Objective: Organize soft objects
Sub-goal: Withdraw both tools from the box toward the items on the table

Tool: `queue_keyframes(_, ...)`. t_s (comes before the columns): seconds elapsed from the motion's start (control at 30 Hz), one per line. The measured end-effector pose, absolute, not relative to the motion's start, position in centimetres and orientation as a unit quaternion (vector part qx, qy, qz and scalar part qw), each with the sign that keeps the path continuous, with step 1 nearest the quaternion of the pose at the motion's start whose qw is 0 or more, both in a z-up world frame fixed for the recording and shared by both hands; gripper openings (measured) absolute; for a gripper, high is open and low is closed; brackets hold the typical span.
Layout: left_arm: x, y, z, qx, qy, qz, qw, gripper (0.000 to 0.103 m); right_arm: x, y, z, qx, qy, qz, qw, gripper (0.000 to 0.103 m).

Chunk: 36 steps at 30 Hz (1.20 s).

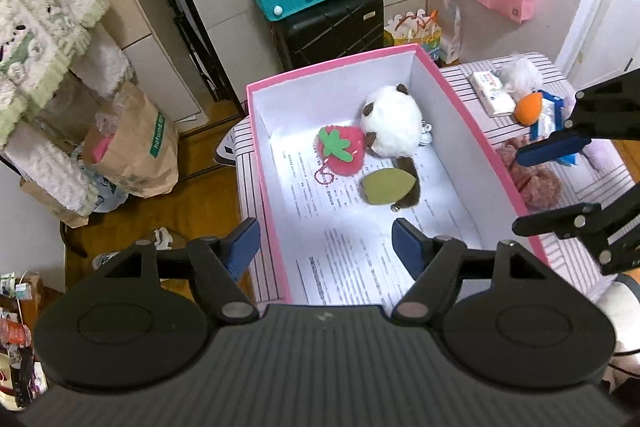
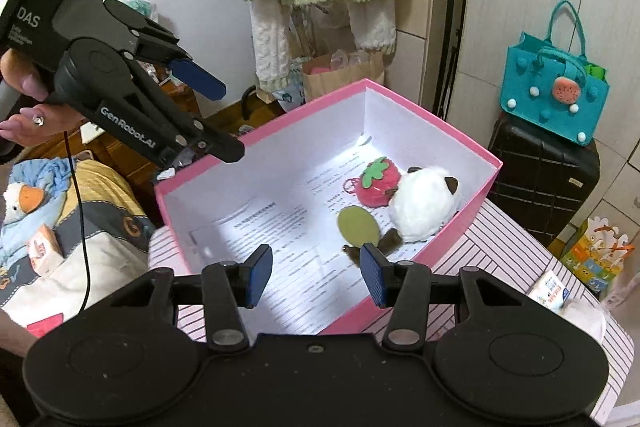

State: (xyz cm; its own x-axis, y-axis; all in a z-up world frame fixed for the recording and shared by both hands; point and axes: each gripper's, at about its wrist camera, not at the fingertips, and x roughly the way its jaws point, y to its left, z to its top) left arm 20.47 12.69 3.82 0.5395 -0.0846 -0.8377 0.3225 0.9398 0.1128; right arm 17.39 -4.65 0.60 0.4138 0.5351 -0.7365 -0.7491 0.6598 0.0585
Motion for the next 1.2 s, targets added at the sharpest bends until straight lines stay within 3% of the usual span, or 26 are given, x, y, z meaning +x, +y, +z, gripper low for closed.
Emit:
queue_keyframes(0.8, 5.0, 10.5, 7.3, 0.107, 0.400, -0.161, 0.896, 0.074, 6.2, -12.1, 2.2, -0.135, 0.365, 0.341, 0.856, 0.054)
queue_keyframes(1.2, 2.8, 5.5, 3.3, 0.129, 0.418, -0.220, 0.872, 0.074, 2.7, -15.1, -1.5, -0.123, 0.385, 0.324, 0.855, 0.055)
